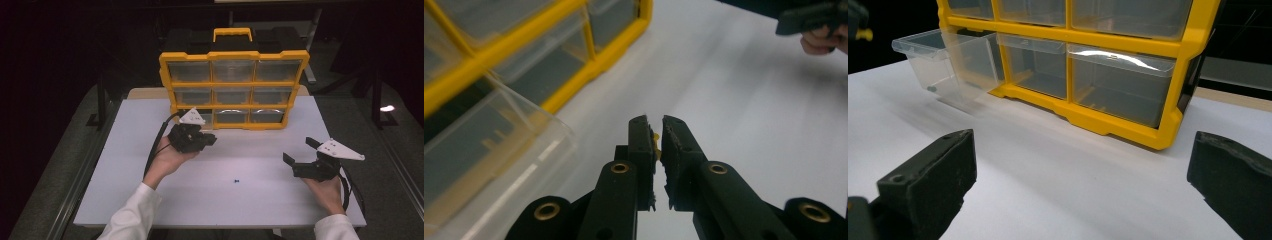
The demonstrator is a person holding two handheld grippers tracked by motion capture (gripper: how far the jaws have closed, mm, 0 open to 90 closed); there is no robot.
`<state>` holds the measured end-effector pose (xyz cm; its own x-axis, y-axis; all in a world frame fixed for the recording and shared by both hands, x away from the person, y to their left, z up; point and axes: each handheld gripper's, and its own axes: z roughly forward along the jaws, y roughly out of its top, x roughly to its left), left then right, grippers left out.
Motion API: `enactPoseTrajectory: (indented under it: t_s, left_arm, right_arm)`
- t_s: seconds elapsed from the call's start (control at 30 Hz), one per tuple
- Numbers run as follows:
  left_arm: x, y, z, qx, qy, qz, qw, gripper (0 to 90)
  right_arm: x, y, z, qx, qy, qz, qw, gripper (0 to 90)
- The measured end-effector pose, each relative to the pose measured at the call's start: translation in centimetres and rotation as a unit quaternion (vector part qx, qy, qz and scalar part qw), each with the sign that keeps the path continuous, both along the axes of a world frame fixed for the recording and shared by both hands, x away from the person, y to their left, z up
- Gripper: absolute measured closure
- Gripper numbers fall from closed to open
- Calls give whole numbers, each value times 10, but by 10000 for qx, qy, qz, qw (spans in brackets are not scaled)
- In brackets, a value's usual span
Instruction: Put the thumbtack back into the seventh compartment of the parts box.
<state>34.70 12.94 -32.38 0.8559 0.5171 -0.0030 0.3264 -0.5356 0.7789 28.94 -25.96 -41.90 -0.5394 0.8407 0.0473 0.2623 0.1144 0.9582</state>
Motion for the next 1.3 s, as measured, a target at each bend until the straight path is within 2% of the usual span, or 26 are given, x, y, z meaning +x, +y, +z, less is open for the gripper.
enactPoseTrajectory:
  t_s: [0.13, 0.27, 0.43, 0.73, 0.83, 1.0, 1.23, 1.3]
  left_arm:
    - [10, 4, 12, 4, -68, 81, 9999, 833]
    - [22, 5, 14, 103, -44, 134, 9998, 832]
    - [37, 7, 11, 199, 19, 210, 9996, 833]
    - [54, 13, 5, 284, 46, 376, 9989, 834]
    - [58, 16, 2, 279, 73, 472, 9985, 834]
    - [66, 20, -2, 164, 99, 432, 9989, 836]
    - [77, 21, -11, 335, 154, 558, 9978, 836]
    - [80, 21, -15, 284, 200, 590, 9977, 835]
  right_arm:
    - [0, -1, 0, 4, -9, -10, 10000, 0]
    - [0, -1, 0, 9, -1, -6, 10000, 0]
    - [0, -1, 0, 19, -9, -10, 10000, 0]
    - [0, 0, 0, 3, 2, -1, 10000, 0]
    - [0, 0, 0, 0, 0, 1, 10000, 0]
    - [1, 1, 0, -5, 12, 2, 10000, 0]
    - [2, 3, -1, -47, 24, 46, 10000, 0]
    - [2, 3, -1, -48, 18, 48, 10000, 0]
